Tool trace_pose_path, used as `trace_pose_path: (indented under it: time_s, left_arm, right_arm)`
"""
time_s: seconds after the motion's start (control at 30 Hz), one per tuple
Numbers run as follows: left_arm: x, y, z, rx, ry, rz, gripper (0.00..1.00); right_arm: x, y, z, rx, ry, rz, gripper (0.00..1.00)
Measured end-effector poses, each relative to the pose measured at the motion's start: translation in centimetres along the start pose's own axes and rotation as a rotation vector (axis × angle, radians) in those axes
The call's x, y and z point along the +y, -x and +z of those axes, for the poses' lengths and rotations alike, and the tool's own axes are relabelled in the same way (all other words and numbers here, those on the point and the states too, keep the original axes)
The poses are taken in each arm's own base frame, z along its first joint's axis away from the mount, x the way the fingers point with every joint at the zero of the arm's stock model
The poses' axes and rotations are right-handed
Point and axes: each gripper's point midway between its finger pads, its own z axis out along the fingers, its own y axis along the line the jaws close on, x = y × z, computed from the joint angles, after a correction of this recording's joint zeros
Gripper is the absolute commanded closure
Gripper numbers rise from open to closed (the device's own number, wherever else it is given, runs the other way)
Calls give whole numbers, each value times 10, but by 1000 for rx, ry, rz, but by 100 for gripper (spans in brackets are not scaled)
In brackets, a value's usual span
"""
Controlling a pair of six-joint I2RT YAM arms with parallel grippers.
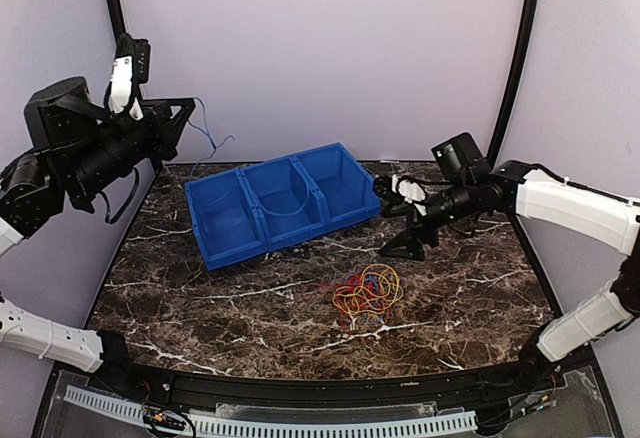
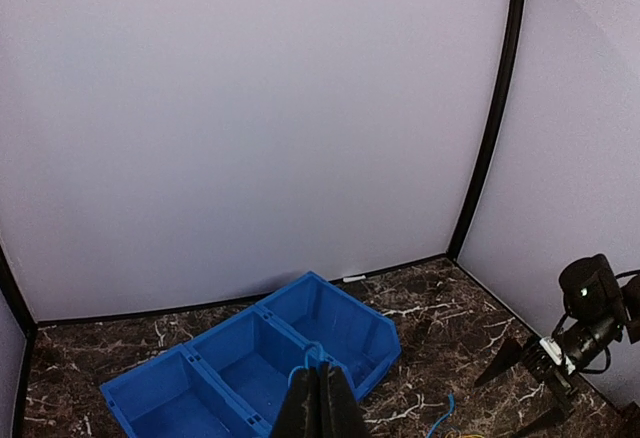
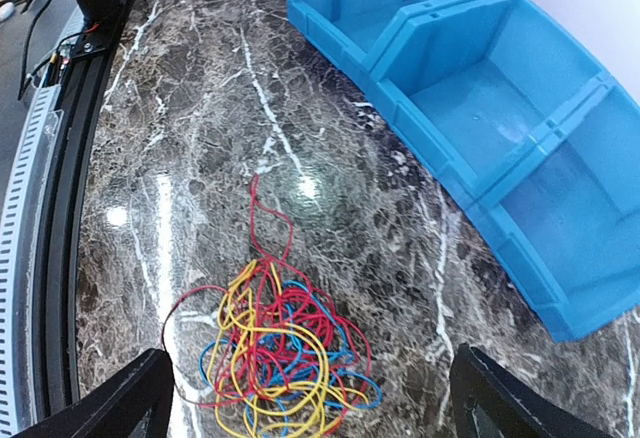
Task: Untangle the cables
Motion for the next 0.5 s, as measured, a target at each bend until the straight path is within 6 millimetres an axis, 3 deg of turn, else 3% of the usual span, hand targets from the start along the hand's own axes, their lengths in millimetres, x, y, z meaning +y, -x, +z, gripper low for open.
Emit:
trace_pose_path:
  time_s: [0.13, 0.27, 0.4, 0.5]
  left_arm:
    - [-16, -30, 18, 91, -25, 14, 100]
    - [-30, -76, 43, 233, -46, 41, 100]
    - [-30, -113, 65, 349, -30, 42, 100]
    - [-18, -129, 79, 405, 4, 9, 100]
  right_arm:
    - [-18, -5, -38, -66, -100, 40, 3]
    - [-41, -39, -67, -126, -203, 169, 5]
    - [-40, -72, -57, -105, -206, 252, 6]
    - [-41, -79, -50, -98, -196, 276, 7]
